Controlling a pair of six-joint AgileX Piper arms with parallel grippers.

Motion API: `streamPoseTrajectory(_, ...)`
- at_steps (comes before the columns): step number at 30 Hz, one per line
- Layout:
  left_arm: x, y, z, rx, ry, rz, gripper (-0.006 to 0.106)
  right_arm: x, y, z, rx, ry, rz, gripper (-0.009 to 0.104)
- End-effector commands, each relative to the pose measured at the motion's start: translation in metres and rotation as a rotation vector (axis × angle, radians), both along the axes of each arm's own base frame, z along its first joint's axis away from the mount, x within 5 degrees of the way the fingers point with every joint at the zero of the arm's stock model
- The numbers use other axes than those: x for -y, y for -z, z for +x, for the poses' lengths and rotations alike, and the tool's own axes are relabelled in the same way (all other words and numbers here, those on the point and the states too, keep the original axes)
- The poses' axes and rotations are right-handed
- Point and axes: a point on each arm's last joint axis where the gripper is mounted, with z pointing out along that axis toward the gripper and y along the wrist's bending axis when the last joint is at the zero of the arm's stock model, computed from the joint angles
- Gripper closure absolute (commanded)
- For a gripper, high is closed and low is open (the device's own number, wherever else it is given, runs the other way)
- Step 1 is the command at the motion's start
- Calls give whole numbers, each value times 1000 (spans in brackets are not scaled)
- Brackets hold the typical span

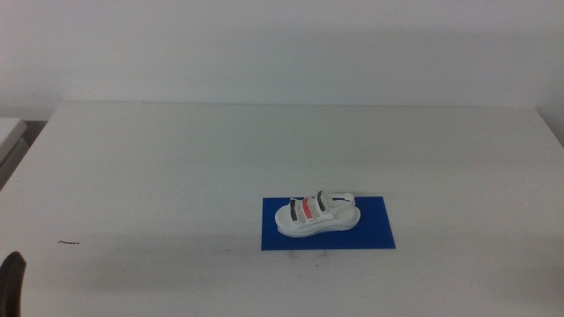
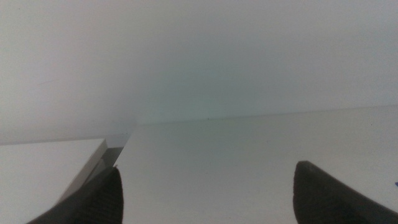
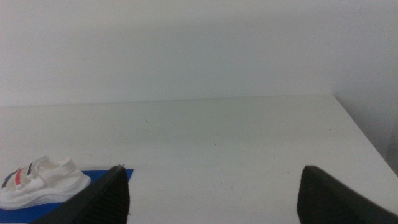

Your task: Use one arm to grab the shoe from the table and place it on the mat.

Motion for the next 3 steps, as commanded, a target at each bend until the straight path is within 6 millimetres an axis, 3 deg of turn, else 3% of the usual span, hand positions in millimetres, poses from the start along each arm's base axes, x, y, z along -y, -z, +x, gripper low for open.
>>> streamPoseTrajectory(1, 0, -1, 0, 7, 2, -5, 7, 0, 1, 0, 4, 5, -10, 8)
streamPoseTrajectory(3, 0, -1, 0, 7, 2, -5, 7, 0, 1, 0, 4, 5, -10, 8)
